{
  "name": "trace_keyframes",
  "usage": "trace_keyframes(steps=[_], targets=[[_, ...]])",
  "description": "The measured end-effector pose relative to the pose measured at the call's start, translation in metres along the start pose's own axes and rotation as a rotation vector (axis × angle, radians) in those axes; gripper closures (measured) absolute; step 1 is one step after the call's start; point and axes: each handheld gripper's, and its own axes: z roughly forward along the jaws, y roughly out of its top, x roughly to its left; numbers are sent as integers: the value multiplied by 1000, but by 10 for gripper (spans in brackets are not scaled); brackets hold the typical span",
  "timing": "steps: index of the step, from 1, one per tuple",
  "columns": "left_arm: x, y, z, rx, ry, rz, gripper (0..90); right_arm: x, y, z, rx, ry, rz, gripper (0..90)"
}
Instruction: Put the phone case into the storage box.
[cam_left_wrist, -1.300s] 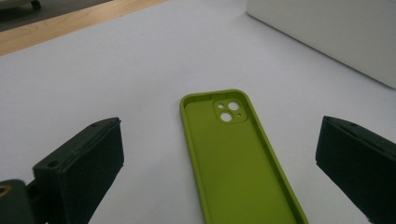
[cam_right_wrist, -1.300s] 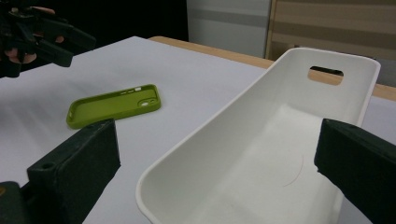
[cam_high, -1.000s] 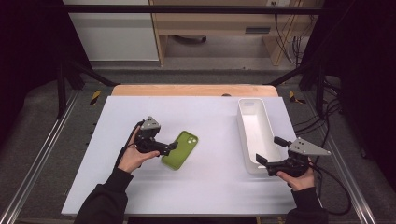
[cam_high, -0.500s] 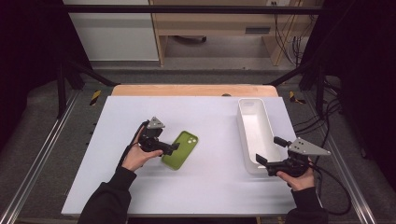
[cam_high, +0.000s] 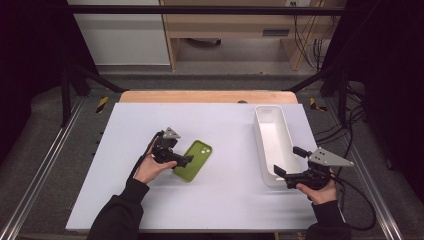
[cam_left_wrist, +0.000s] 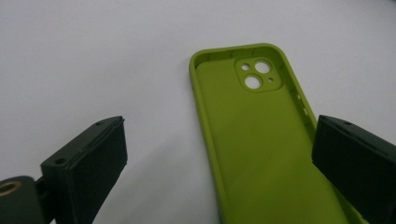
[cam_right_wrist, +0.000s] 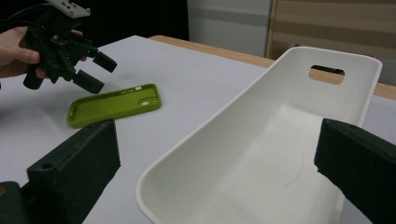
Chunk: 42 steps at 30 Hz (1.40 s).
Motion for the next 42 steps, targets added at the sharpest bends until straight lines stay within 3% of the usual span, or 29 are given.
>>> trace_keyframes(steps=[12, 17, 26, 42], targets=[[-1, -3, 8, 32, 27, -9, 107, 0, 0, 0, 1, 0, 1, 6], [0, -7, 8, 32, 50, -26, 175, 0, 0, 0, 2, 0, 1, 6], [2, -11, 6, 22, 46, -61, 325, 0, 0, 0, 2, -1, 0, 6], [-4, -11, 8, 42, 49, -49, 554, -1, 0, 0, 2, 2, -1, 6]])
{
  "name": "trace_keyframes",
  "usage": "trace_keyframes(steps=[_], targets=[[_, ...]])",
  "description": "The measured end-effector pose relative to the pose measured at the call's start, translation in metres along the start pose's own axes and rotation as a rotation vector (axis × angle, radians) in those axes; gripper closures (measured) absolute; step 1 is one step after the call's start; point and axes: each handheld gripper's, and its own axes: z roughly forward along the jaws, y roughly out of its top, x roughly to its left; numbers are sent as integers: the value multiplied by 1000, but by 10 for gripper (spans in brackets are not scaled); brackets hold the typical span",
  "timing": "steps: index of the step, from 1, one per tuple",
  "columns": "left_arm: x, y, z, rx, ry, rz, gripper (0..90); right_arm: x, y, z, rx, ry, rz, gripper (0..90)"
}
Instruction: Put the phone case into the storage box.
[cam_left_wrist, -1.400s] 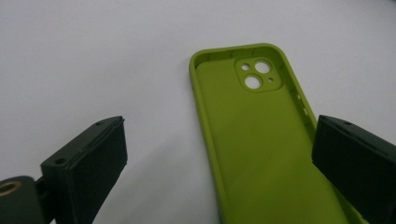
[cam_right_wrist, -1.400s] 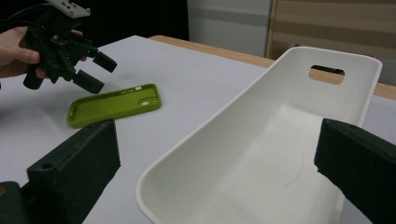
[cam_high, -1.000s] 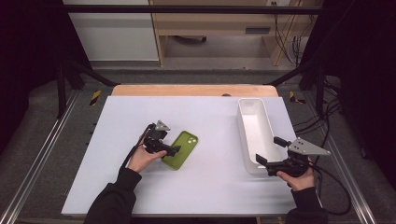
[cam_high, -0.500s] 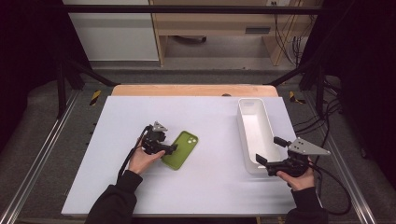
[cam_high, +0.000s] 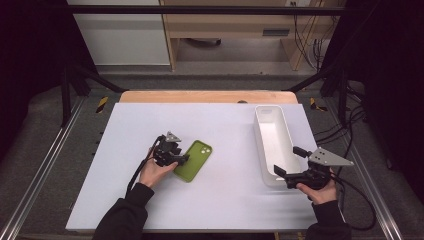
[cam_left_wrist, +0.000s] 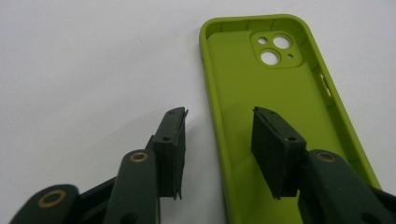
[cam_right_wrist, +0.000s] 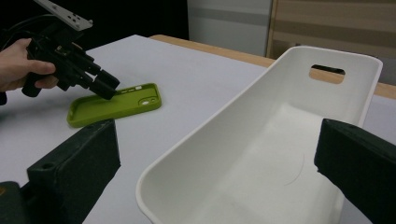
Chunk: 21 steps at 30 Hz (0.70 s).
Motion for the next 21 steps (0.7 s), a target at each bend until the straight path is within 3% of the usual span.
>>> trace_keyframes(steps=[21], targets=[[1, 1, 2, 5, -22, -28, 741, 0, 0, 0, 3, 2, 3, 6]])
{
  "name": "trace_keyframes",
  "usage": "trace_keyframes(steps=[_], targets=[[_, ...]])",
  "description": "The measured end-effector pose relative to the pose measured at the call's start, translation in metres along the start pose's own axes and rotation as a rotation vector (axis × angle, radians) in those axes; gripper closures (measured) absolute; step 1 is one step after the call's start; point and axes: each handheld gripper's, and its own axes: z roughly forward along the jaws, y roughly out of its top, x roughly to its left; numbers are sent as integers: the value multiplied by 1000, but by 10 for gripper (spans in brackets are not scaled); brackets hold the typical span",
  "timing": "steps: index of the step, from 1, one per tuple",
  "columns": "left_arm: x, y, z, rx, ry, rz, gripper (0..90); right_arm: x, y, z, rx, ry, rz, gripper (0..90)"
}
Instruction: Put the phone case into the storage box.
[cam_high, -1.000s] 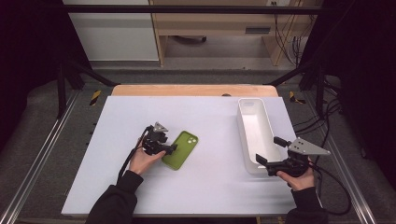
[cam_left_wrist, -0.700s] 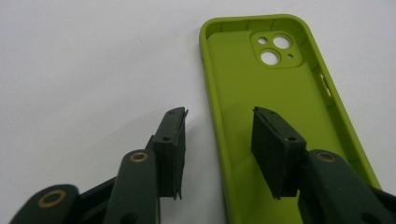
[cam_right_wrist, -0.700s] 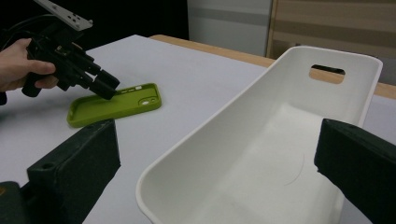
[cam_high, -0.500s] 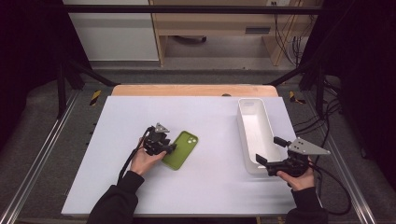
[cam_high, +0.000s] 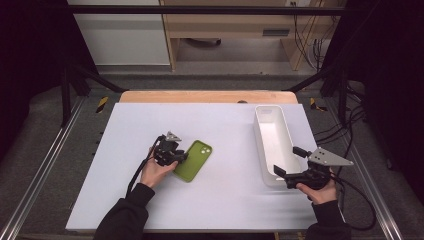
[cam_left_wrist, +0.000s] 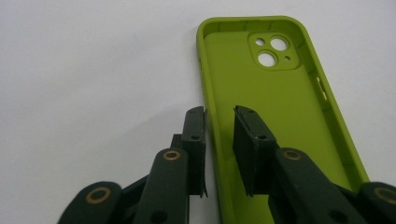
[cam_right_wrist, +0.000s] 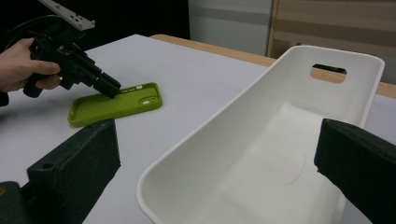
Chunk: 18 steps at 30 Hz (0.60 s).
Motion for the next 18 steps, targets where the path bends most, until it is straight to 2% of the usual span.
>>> trace_keyframes(steps=[18], targets=[[-2, 0, -1, 11, 15, 15, 826, 0, 0, 0, -1, 0, 0, 7]])
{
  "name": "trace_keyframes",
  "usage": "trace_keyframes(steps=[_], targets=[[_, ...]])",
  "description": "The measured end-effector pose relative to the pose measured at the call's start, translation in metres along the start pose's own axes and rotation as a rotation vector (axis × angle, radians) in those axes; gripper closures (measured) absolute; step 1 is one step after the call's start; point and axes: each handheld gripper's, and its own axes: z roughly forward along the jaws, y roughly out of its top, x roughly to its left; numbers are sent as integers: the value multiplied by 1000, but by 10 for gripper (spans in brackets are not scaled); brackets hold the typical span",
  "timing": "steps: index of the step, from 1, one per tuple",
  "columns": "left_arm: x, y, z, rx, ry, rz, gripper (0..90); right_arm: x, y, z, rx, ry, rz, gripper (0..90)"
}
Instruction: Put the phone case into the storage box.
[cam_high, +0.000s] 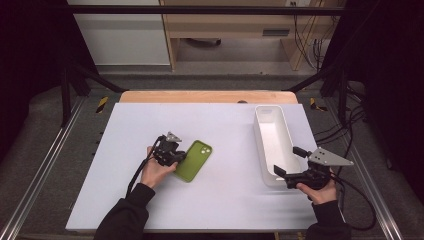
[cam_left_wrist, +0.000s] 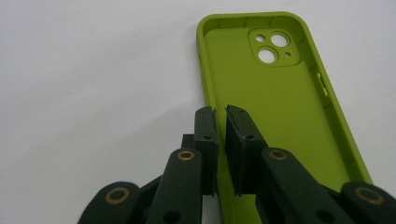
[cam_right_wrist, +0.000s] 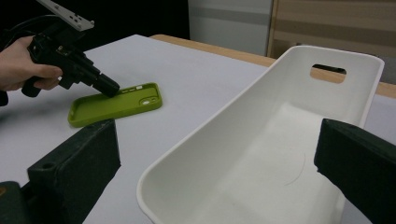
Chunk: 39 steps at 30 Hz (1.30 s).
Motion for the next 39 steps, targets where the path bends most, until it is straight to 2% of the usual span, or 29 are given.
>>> trace_keyframes(steps=[14, 29, 39], targets=[[2, 0, 0, -4, -9, -12, 854, 0, 0, 0, 0, 2, 2, 7], [2, -1, -1, -11, 1, -2, 875, 0, 0, 0, 1, 4, 2, 7], [3, 1, -10, -47, -3, -2, 876, 0, 0, 0, -3, 3, 0, 7]])
